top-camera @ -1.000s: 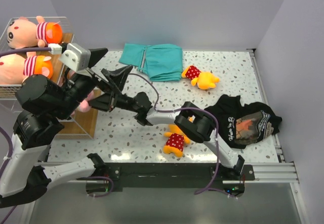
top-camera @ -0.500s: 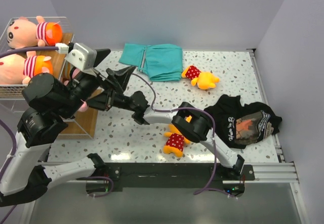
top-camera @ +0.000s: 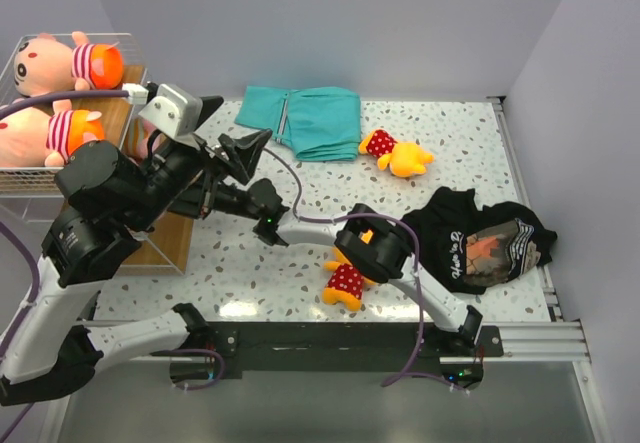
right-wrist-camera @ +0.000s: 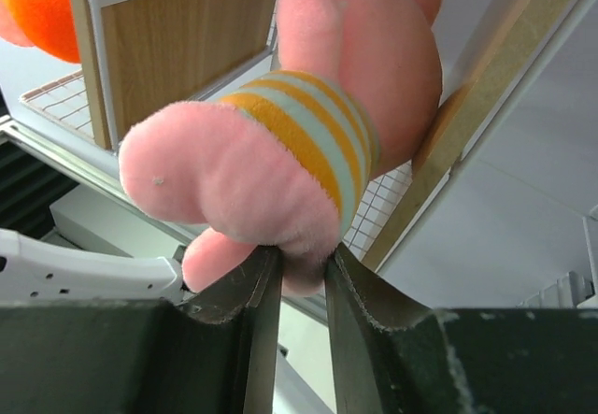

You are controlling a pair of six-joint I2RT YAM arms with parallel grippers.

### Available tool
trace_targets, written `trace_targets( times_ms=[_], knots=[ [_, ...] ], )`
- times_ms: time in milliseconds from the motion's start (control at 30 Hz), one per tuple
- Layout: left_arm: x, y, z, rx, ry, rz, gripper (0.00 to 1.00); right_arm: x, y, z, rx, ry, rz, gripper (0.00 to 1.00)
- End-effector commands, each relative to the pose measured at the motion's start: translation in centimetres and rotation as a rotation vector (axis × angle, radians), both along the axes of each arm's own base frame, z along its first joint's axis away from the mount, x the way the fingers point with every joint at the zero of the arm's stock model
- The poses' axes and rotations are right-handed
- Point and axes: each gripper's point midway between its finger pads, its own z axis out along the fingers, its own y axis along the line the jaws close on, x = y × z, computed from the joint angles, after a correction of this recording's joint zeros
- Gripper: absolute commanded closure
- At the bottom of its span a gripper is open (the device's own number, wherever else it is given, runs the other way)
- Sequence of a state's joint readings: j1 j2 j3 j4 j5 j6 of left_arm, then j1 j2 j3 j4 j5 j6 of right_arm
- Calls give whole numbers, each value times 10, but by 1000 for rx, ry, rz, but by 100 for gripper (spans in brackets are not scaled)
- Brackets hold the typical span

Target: Place and organize the stuffed toys onto the shelf

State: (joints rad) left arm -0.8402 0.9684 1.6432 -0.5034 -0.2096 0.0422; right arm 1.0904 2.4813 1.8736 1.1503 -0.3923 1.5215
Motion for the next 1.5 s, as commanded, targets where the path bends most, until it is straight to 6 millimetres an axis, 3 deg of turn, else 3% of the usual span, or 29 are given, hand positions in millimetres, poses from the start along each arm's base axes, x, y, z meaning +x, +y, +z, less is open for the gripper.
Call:
trace_targets(
  times_ms=[0,300,433,600,733,1000,1267,1367,1400,1467],
  knots=[
    [0,1,12,-28,-37,7,0,-3,13,6,-8,-35,-36,74],
    [1,0,11,-21,-38,6,0,-2,28,-4,-59,-49,-24,74],
    [1,0,11,-22,-40,3,0,-5,31,1,-46,-71,7,73],
    [-1,0,11,-27,-38,-1,0,-3,33,-3,-78,-79,31,57],
    [0,2,10,-22,-36,6,0,-2,27,-9,-99,-72,21,51],
    [10,11,0,16,-30,84,0,11,2,16,-53,-92,-7,46],
    [21,10,-19,107,-18,125,0,21,-15,23,-52,-107,-14,41],
    [30,14,-36,191,7,175,5,22,-23,27,-43,-114,-22,42],
    [33,20,-38,209,15,212,12,21,-26,20,-57,-114,-14,46],
    [38,27,-48,268,34,255,22,22,-36,24,-61,-120,-18,56]
  ],
)
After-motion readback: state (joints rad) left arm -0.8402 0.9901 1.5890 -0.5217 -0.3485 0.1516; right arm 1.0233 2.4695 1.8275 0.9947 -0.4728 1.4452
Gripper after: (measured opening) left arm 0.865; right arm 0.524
